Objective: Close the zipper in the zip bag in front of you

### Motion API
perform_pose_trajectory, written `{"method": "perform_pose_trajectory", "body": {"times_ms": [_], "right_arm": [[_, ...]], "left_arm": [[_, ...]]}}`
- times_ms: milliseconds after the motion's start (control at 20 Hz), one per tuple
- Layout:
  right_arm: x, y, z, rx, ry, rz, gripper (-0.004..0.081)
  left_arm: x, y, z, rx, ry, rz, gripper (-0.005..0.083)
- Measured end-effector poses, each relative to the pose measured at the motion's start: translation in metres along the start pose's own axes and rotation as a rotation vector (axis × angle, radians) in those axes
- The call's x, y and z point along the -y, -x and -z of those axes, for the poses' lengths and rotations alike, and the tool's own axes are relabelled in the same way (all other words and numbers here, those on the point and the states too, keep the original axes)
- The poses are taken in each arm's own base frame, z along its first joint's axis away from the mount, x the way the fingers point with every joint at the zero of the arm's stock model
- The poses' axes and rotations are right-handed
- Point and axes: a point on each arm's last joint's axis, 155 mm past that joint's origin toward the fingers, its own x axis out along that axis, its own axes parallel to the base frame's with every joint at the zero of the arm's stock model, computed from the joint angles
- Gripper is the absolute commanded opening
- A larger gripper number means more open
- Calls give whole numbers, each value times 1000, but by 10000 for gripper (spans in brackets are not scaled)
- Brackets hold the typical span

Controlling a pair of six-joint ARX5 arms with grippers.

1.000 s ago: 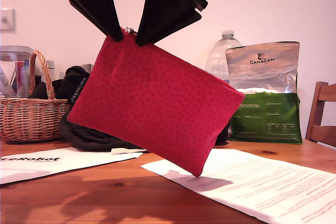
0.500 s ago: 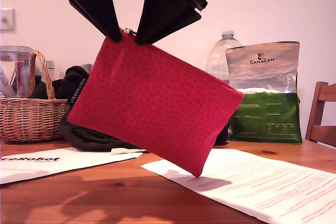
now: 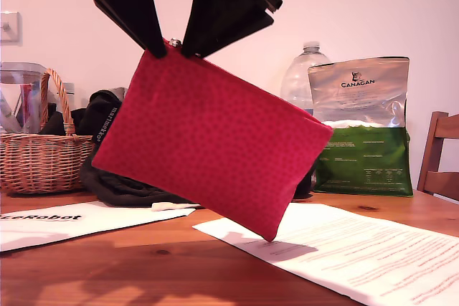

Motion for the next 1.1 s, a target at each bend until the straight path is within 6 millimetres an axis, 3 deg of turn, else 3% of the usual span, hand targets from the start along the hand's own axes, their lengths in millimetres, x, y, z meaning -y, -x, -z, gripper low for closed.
{"method": "perform_pose_trajectory", "body": {"times_ms": [100, 1100], "right_arm": [[-1, 0, -1, 2, -1, -2, -13], [11, 5, 13, -68, 53, 45, -13]], "left_arm": [[0, 0, 0, 0, 0, -1, -22], [-5, 0, 6, -30, -11, -31, -22]]}}
